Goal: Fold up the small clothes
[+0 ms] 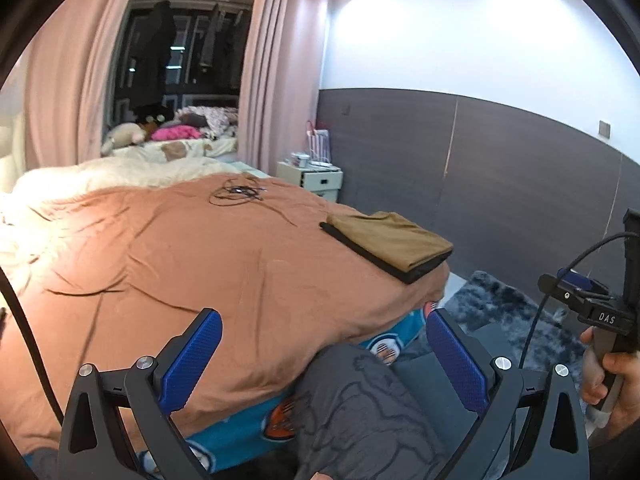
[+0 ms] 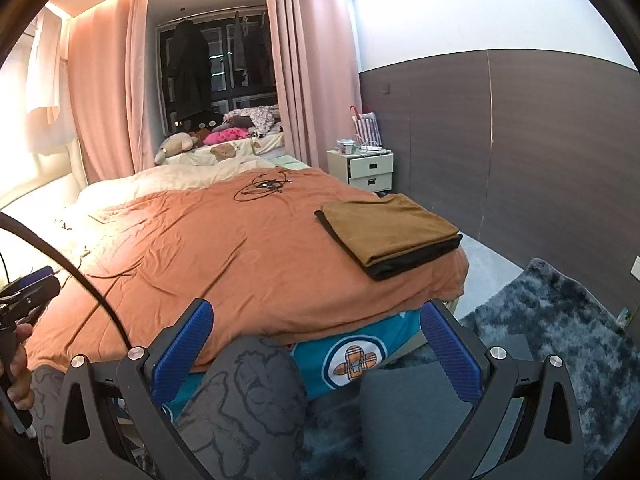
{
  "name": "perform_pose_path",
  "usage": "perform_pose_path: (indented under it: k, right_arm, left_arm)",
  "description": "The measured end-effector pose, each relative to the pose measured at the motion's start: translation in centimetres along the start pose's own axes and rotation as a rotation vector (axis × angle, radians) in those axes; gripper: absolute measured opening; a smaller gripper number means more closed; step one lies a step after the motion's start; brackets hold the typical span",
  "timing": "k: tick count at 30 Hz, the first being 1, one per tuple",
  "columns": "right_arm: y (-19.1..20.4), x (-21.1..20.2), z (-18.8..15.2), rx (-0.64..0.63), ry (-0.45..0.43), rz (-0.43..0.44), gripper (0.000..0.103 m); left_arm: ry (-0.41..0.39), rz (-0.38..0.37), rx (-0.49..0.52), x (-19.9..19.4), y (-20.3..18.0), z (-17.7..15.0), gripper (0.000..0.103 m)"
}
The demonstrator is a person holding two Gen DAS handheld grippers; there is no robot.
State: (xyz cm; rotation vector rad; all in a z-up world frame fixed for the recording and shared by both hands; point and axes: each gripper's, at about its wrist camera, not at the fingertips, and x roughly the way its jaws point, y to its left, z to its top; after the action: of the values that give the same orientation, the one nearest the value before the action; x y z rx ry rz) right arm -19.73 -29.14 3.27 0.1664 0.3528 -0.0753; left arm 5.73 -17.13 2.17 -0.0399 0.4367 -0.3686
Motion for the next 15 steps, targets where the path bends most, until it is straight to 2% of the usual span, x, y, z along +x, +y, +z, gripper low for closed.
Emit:
perform_pose_path:
  k: [2, 4, 15]
  right_arm:
    - [-0.2, 0.2, -0.2, 0.003, 0.002, 0.015, 0.103]
    - [0.0, 0.2, -0.4, -0.001, -0.002, 0.016, 0.103]
    - [0.8, 0.4, -1.3, 0.008, -0.003, 0.029, 0.103]
  left_arm:
    - [-0.003, 0.018, -0.022, -0.7, 0.4, -0.6, 0.103]
    - [0.000, 0.004, -0.049, -1.1, 1.0, -1.1, 0.103]
    - [0.001, 0.016, -0.033, -1.2, 0.8, -1.9, 0.103]
